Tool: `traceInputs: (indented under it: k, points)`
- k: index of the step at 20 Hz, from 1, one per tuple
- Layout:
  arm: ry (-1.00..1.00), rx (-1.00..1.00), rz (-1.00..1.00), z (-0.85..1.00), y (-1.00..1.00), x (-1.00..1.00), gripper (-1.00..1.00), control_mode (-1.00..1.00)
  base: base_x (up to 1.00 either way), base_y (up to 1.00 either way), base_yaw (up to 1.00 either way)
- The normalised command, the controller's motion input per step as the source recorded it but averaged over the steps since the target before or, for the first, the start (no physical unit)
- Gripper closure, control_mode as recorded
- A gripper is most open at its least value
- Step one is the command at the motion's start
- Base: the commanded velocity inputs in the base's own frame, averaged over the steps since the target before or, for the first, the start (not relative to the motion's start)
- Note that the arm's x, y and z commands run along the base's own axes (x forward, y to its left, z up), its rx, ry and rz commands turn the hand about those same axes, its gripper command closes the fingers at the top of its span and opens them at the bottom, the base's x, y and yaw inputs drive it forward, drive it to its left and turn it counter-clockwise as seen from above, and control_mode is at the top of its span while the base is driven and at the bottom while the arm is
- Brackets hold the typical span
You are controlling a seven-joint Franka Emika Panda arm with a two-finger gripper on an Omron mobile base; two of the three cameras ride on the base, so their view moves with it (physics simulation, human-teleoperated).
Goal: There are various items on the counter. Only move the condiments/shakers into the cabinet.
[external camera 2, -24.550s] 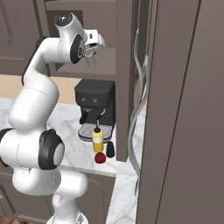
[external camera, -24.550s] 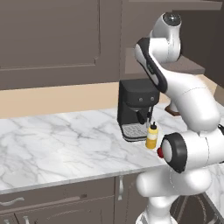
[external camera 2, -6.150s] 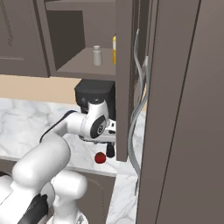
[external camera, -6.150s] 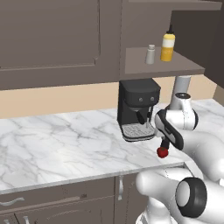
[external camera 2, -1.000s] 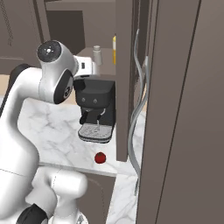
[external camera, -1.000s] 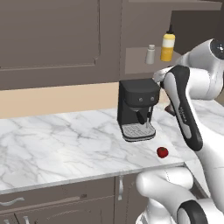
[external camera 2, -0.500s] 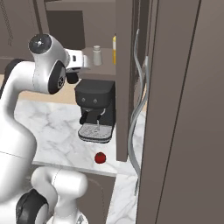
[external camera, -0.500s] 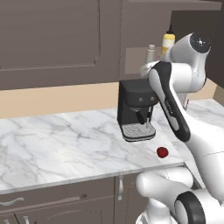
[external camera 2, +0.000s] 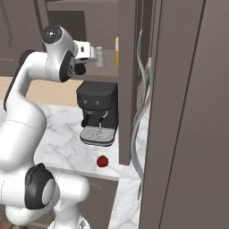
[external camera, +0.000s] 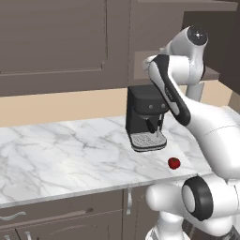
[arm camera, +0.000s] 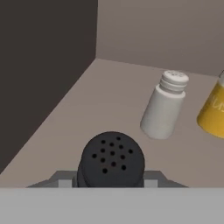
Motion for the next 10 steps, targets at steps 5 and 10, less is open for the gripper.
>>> traceInputs:
  k: [5,10]
  points:
    - [0.0,0.0,0.0,0.0,0.0,0.63,1.0,-1.0,0.0,0.0,0.0]
    - [0.0,0.0,0.0,0.0,0.02,0.49,1.0,-1.0,0.0,0.0,0.0]
